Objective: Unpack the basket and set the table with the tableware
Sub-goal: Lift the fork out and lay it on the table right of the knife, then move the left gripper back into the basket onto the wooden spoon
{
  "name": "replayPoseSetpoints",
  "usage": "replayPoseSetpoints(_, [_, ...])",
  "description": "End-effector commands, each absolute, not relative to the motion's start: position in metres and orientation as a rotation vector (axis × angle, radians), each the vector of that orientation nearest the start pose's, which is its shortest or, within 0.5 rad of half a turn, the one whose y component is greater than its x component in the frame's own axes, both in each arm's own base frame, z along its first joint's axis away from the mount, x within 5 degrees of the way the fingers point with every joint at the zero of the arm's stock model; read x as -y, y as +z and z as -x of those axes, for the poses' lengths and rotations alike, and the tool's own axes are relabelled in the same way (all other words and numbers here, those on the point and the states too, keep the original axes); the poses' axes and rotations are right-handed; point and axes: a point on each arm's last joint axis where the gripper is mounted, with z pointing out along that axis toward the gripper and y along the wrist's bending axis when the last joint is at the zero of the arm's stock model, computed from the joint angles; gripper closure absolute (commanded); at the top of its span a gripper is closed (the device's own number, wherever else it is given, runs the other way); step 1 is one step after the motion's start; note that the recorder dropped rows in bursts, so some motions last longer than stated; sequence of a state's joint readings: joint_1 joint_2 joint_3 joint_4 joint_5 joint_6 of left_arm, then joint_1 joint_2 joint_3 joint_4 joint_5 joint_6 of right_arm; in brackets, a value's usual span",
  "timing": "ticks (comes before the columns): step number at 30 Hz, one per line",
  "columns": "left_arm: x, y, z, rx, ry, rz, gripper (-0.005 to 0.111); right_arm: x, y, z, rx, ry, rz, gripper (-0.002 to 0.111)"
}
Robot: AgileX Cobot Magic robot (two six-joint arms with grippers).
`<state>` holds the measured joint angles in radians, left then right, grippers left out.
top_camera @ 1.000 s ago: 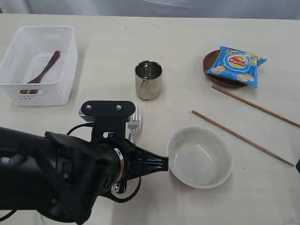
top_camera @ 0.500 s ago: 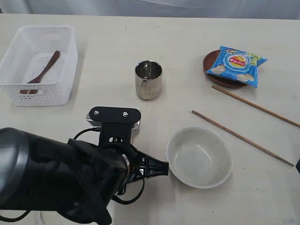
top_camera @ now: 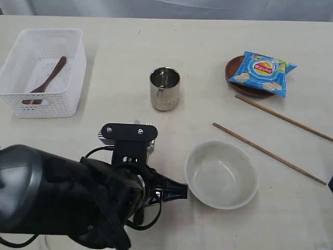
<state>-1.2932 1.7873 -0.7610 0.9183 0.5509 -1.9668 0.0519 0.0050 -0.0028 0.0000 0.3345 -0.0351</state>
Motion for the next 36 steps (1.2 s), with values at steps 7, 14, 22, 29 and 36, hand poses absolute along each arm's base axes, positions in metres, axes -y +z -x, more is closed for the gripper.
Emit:
replayPoseSetpoints(7, [0.269, 0.129, -0.119, -2.57, -0.113, -0.211, 0.078, -0.003, 0.183, -0.054, -1.816, 0.006, 0.085, 0.108])
replayPoseSetpoints(14, [0.276, 0.168, -0.127, -2.452, -0.133, -0.289, 0.078, -0.003, 0.183, -0.054, -1.816, 0.006, 0.085, 0.108])
replayPoseSetpoints(22, [0.265, 0.161, -0.155, -2.668, -0.282, -0.286, 0.078, -0.003, 0.183, -0.054, -1.816, 0.006, 0.085, 0.108])
replayPoseSetpoints(29, [0.245, 0.16, -0.178, -2.722, -0.149, -0.362, 0.066, -0.003, 0.183, -0.054, -1.816, 0.006, 0.085, 0.108])
replayPoseSetpoints(36, [0.248, 0.209, -0.204, -2.596, 0.244, -0.555, 0.066, -0.003, 0.183, -0.054, -1.816, 0.006, 0.085, 0.108])
